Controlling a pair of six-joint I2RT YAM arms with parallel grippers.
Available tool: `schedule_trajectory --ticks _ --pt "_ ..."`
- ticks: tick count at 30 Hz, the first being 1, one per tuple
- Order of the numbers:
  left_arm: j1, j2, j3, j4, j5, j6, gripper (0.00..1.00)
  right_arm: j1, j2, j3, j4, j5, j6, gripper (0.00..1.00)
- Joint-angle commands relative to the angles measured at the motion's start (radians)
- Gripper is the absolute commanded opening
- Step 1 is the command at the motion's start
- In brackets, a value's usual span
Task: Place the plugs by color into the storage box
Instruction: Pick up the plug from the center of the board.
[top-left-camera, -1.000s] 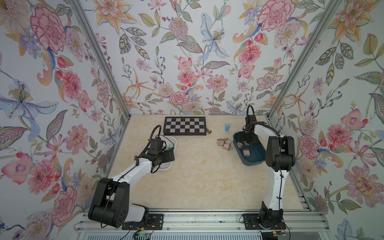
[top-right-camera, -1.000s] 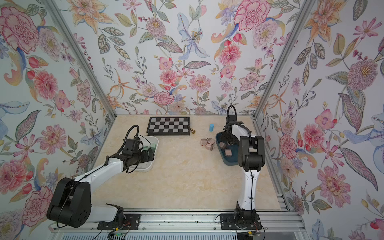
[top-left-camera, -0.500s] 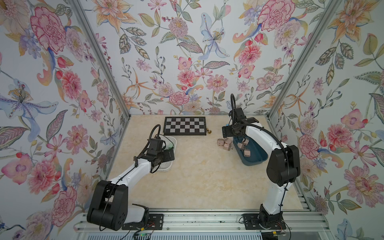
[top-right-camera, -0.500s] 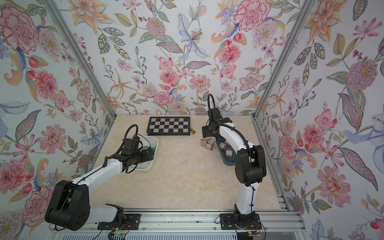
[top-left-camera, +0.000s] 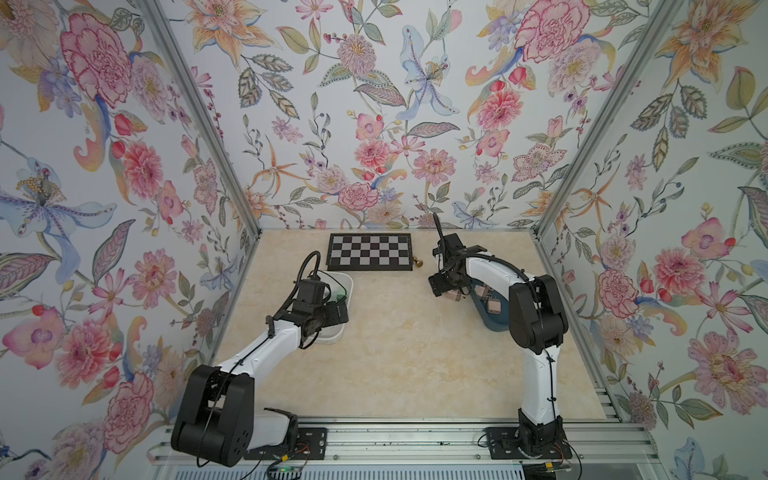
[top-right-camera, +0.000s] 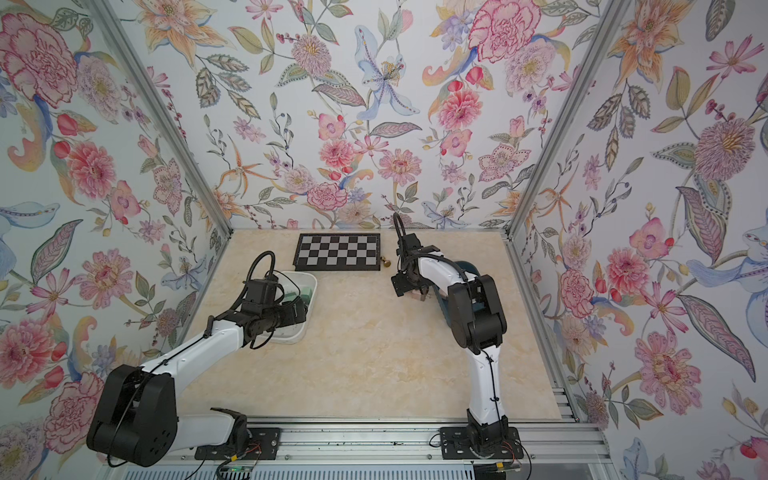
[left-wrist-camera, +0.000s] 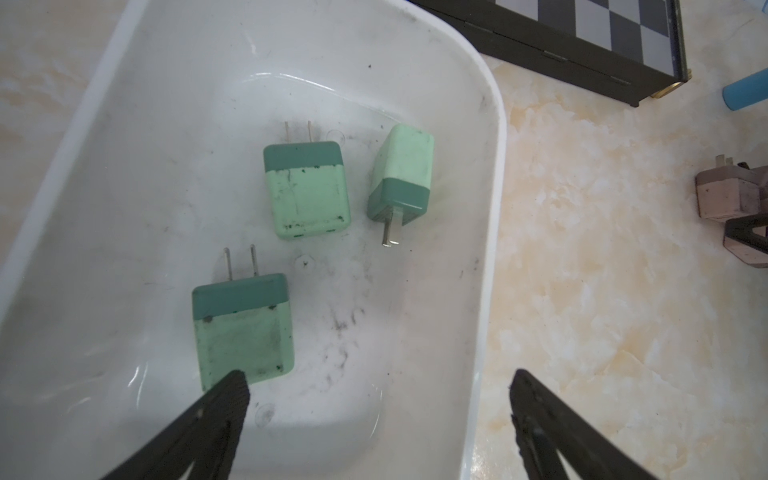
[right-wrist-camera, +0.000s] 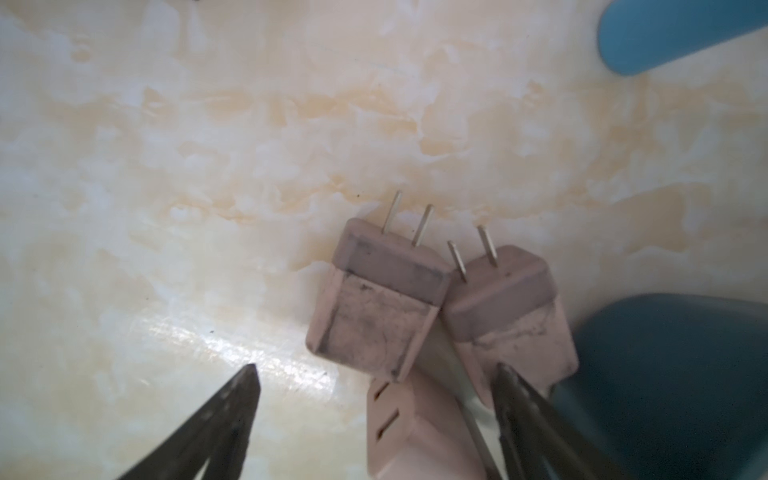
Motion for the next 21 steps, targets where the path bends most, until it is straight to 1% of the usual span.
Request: schedule_trajectory --ticks 1,3,7,17,21 --pt "0.009 -0.020 -0.009 -0.008 -0.008 -0.010 0.99 -0.009 0.028 0.006 -0.011 -0.008 -0.034 0.77" --pt "0.009 -0.018 -0.009 -0.006 -0.006 -0.010 0.99 -0.010 0.018 -0.019 -0.003 -0.012 -0.032 0.70" --pt "0.010 -0.012 -0.009 -0.003 -0.002 -0.011 0.99 -0.009 -0.007 -0.065 0.010 -0.010 -0.024 0.62" --pt "0.010 -0.014 -0.010 0.002 0.002 -0.011 0.99 -0.019 -0.075 -0.147 0.025 -0.012 -0.013 0.55" --pt "0.010 -0.012 -0.014 0.008 0.005 -0.014 0.99 -0.027 -0.091 -0.168 0.028 -0.034 -0.009 0.41"
